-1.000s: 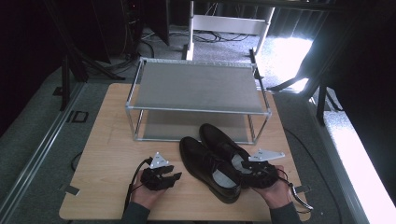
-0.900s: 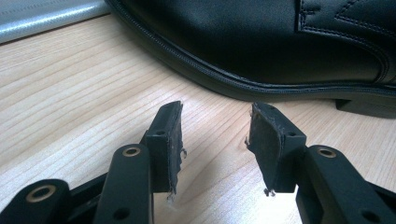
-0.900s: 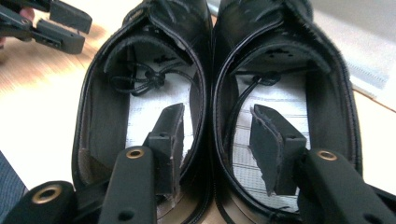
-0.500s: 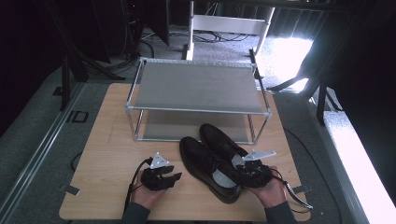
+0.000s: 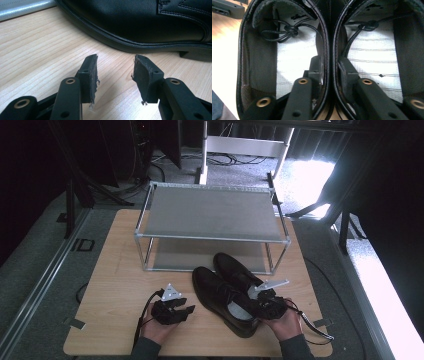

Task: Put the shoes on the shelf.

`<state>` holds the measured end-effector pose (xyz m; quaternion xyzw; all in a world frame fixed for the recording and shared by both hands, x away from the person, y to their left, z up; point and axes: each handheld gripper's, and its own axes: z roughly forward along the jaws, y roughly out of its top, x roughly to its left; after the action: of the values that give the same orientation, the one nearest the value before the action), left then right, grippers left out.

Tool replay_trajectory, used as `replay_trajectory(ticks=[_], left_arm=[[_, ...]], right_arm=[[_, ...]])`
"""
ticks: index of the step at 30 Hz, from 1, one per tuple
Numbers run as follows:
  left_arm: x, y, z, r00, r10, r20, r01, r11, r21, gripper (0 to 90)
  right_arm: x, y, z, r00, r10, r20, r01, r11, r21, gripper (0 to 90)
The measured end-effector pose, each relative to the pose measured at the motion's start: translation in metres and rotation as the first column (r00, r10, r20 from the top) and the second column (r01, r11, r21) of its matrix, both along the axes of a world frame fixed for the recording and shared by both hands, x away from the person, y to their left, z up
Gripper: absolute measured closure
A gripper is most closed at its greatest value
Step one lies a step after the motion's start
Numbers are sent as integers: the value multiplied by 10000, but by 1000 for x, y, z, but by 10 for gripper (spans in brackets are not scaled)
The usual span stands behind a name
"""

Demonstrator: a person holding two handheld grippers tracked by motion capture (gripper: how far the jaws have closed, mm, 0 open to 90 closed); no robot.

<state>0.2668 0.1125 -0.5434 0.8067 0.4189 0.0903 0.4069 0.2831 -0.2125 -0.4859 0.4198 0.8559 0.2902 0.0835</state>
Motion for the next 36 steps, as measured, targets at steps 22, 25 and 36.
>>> replay_trajectory(ticks=[22,25,36], left_arm=[[1,3,-1,9999,161,-20,-161,9999,-43,537],[1,3,-1,9998,207,-16,-207,9998,-59,537],[2,2,-1,9998,183,-13,-183,9998,-13,536]], right_arm=[[-1,9,17,9961,-287,837,278,9995,114,806],[-1,11,20,9953,-312,916,305,9995,92,808],[16,6,32,9881,-1007,1167,990,9949,199,806]])
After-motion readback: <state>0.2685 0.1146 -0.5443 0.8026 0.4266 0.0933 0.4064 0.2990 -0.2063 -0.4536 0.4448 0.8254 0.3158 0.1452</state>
